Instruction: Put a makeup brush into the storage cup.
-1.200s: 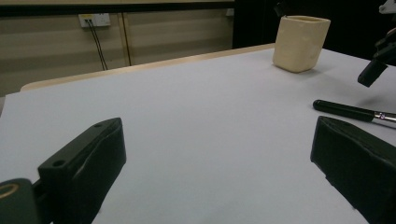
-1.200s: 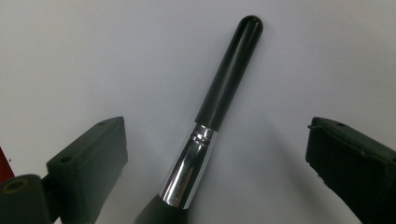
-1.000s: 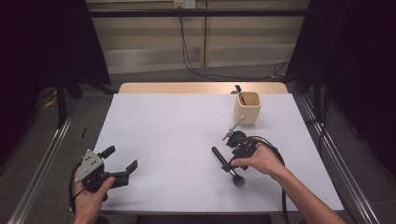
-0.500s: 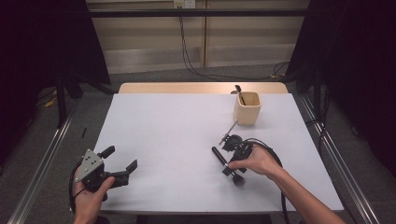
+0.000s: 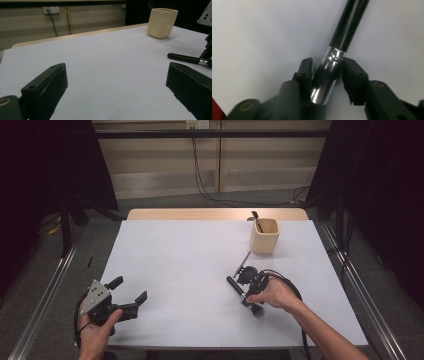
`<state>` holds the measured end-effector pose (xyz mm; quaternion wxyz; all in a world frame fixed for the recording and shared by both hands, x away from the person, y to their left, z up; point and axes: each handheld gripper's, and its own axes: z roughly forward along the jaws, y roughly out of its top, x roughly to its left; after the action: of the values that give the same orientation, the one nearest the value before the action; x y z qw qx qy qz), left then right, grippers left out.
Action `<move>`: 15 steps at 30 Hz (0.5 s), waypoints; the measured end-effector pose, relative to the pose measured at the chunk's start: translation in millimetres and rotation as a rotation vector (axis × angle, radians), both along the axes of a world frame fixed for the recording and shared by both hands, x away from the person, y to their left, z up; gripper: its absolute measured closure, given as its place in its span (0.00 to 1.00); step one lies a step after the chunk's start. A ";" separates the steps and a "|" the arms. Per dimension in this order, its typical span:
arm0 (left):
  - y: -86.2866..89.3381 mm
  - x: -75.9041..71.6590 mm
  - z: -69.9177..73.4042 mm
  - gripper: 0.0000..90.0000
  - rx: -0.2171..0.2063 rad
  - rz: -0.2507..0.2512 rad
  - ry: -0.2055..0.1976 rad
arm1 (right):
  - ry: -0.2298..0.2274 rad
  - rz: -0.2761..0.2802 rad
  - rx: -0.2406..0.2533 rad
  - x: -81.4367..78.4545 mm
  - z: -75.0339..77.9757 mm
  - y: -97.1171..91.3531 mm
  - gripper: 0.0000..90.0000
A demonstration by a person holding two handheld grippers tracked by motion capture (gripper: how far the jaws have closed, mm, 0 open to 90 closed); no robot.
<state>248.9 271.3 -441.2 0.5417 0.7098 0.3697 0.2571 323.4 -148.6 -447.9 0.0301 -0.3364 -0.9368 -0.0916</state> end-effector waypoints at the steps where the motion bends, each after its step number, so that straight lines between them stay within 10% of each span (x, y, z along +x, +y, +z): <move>1: -0.1 0.1 0.0 0.04 0.004 -0.003 0.000 | 0.001 -0.006 0.005 0.5 -0.3 -0.6 0.73; 15: -2.1 0.3 -0.3 0.04 0.020 -0.023 -0.001 | 0.018 -0.020 0.006 5.0 0.3 -3.7 0.79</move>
<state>249.2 269.2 -441.5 0.5375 0.7193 0.3589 0.2549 328.4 -152.3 -447.6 0.0388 -0.3463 -0.9328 -0.0919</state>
